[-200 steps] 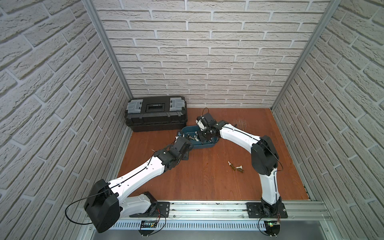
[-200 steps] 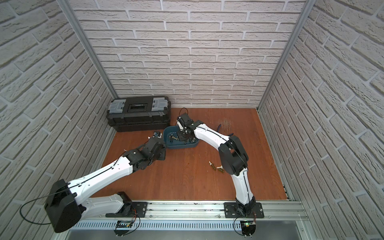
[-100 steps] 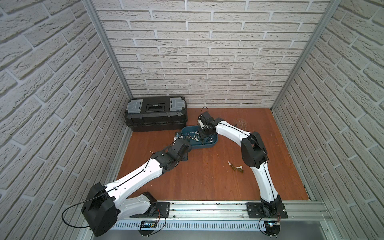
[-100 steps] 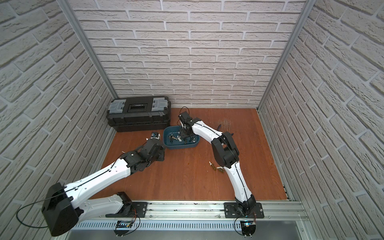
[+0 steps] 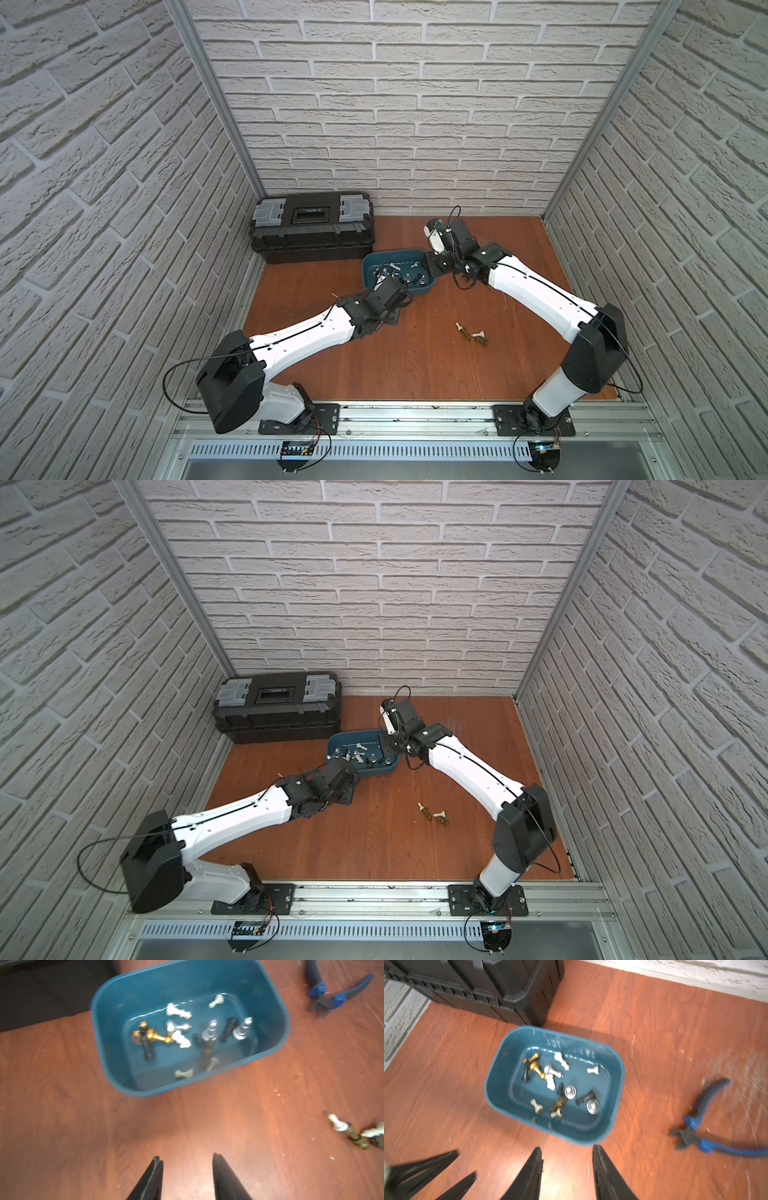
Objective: Put the chess pieces into the storage box
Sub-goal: Pick up the chess piece at the center of the board.
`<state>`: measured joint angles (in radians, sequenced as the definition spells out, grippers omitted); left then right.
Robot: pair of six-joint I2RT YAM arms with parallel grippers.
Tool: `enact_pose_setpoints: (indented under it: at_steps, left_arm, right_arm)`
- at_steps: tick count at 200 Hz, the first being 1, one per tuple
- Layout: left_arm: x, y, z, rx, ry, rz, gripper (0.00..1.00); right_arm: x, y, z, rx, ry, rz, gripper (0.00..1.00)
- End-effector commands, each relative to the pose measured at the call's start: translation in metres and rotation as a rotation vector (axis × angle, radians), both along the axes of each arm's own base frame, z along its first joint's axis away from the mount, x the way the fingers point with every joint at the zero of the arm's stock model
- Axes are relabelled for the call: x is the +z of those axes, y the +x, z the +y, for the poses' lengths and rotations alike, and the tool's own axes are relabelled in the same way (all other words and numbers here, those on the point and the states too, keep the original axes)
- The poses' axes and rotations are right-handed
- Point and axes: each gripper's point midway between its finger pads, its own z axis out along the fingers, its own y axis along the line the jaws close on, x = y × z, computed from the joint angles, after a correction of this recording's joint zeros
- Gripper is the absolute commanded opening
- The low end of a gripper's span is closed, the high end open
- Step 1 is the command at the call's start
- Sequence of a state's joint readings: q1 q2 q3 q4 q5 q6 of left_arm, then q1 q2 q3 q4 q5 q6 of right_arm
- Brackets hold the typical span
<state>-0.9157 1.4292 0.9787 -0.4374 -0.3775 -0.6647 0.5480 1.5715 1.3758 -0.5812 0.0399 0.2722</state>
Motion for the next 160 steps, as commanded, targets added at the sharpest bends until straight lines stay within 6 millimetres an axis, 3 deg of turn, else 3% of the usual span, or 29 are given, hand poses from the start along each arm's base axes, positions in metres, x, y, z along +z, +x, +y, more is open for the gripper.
enact_pose_setpoints:
  at_steps: [1,48,94,117,160]
  left_arm:
    - [0.008,0.006,-0.036,-0.090,-0.007,-0.030,0.44]
    - [-0.006,0.004,-0.096,-0.218,-0.029,-0.001,0.43]
    - [-0.017,0.004,-0.136,-0.291,-0.062,0.028,0.43]
    - [-0.025,0.005,-0.149,-0.312,-0.066,0.060,0.43]
    - [-0.032,-0.006,-0.185,-0.386,-0.098,0.130,0.44]
  right_arm:
    - [-0.014,-0.023,-0.027,-0.055,-0.009,0.035,0.45]
    - [-0.023,-0.067,-0.090,-0.197,-0.050,0.052,0.45]
    - [-0.022,-0.088,-0.148,-0.377,-0.077,-0.030,0.46]
    - [-0.019,-0.091,-0.157,-0.402,-0.055,-0.065,0.46]
    - [-0.019,-0.090,-0.155,-0.377,-0.038,-0.081,0.46]
